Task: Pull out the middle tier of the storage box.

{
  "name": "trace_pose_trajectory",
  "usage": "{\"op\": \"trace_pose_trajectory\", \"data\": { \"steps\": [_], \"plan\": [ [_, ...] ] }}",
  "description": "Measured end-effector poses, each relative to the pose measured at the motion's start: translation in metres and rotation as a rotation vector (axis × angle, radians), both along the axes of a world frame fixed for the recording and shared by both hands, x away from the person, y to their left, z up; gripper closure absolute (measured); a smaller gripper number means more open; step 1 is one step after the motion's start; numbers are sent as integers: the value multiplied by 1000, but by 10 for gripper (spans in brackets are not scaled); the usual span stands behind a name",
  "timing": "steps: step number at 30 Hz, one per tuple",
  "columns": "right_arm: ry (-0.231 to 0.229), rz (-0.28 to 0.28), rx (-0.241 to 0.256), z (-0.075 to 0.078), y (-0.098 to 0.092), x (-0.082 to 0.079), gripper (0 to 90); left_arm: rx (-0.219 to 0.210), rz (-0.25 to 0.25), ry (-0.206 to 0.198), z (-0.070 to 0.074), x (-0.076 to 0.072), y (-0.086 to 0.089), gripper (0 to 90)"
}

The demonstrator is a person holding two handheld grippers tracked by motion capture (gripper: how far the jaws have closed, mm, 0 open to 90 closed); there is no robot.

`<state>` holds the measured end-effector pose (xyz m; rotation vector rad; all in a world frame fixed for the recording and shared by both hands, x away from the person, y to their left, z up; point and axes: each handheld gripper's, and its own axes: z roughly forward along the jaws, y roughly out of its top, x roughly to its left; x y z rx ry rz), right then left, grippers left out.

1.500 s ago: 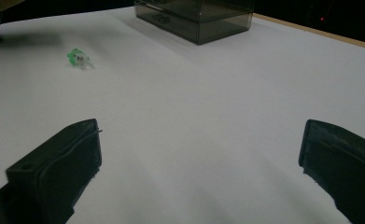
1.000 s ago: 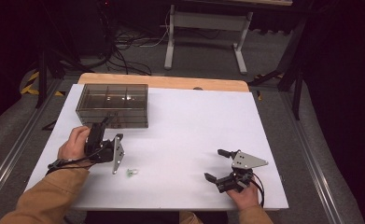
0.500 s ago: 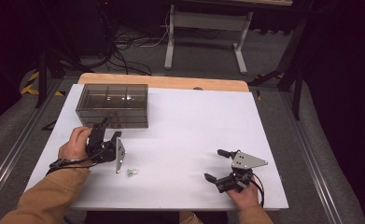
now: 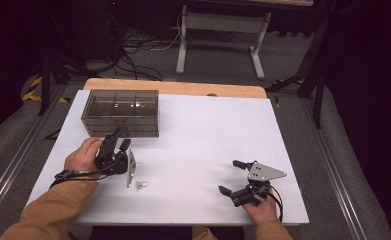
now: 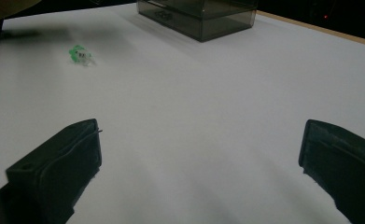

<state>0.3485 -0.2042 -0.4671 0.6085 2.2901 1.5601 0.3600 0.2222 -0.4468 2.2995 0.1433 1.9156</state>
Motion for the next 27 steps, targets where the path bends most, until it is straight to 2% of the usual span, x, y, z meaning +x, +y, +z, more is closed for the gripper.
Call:
{"op": "trace_pose_trajectory", "data": {
  "steps": [9,26,27],
  "plan": [
    [-1,3,-1,0,0,0,0,32,74,-10,-7,11,3,494],
    [0,5,-2,0,0,0,0,80,126,25,-18,24,5,562],
    [0,4,-2,0,0,0,0,80,125,17,-19,25,5,564]
  ]
}}
